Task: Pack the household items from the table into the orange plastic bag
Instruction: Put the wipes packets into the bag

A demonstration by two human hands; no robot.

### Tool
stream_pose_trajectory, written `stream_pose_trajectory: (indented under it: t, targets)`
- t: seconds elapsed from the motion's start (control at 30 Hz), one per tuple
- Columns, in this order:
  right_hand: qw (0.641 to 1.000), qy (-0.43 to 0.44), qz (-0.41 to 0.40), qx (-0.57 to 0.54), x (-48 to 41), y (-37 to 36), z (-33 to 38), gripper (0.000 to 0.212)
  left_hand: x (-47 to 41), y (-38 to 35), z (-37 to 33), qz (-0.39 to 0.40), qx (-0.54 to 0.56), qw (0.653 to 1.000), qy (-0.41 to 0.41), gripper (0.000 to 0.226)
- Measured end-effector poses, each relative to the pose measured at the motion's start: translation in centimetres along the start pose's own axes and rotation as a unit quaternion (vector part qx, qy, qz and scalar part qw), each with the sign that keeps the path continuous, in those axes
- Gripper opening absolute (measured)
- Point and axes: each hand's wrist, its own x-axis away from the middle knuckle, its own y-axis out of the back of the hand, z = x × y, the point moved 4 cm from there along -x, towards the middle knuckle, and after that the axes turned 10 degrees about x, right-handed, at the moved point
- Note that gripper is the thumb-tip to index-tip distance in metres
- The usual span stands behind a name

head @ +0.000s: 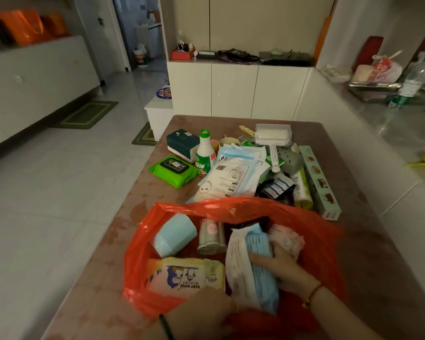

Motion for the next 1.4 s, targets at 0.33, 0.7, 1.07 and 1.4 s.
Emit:
stream_pose_trajectory:
  t: [0.33, 0.7, 1.07, 1.4]
  targets:
    - [0.906, 0.009, 0.074, 0.417, 0.3, -0.4, -1.5, 0.042, 3.9, 4.9, -1.6, -0.133, 0.159, 0.97, -0.127, 0.036]
    - [0.949, 0.179, -0.042, 0.257, -5.0, 1.2, 14.5, 0.02, 3.4, 19.3, 10.2, -0.422, 0.575, 0.701, -0.012, 0.026]
    - [0.929, 0.232, 0.046, 0.284, -21.0, -12.1, 21.2, 0.08, -6.7, 22.1, 22.3, -0.405, 0.767, 0.477, 0.143, 0.068]
    - [0.812, 0.201, -0.02, 0.547, -27.7, -15.9, 21.1, 0.097, -9.4, 21.0, 25.0, -0.377, 0.824, 0.402, 0.129, 0.042]
